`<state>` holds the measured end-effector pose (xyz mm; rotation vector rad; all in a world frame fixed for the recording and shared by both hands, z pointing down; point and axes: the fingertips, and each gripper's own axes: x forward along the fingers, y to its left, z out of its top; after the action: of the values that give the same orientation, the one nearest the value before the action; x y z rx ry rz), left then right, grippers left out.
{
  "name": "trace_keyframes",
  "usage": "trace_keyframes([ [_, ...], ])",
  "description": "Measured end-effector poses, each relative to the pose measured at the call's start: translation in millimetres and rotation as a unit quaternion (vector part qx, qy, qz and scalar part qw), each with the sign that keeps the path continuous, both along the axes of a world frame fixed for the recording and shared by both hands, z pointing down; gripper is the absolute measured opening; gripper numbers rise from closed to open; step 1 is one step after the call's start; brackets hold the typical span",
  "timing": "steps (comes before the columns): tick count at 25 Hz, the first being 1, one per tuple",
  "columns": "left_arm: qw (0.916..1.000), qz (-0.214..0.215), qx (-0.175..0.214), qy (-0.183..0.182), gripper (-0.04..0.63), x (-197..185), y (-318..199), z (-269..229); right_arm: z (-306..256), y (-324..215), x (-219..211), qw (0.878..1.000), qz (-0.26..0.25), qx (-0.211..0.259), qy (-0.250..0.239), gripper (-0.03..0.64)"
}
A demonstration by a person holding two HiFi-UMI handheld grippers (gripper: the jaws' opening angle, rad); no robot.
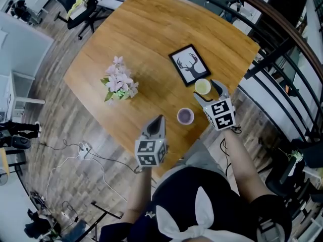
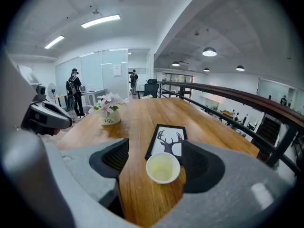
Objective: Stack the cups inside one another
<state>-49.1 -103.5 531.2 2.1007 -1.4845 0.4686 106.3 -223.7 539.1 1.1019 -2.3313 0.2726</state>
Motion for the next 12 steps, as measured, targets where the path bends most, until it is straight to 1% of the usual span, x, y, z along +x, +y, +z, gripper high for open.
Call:
trace_keyframes([
  [12, 0.9996, -0.019, -0.017, 0.007, 0.015, 6.0, -20.2, 17.4, 48.6, -16.2, 4.7, 0.999, -0.008, -0.042, 0.017, 0.356],
])
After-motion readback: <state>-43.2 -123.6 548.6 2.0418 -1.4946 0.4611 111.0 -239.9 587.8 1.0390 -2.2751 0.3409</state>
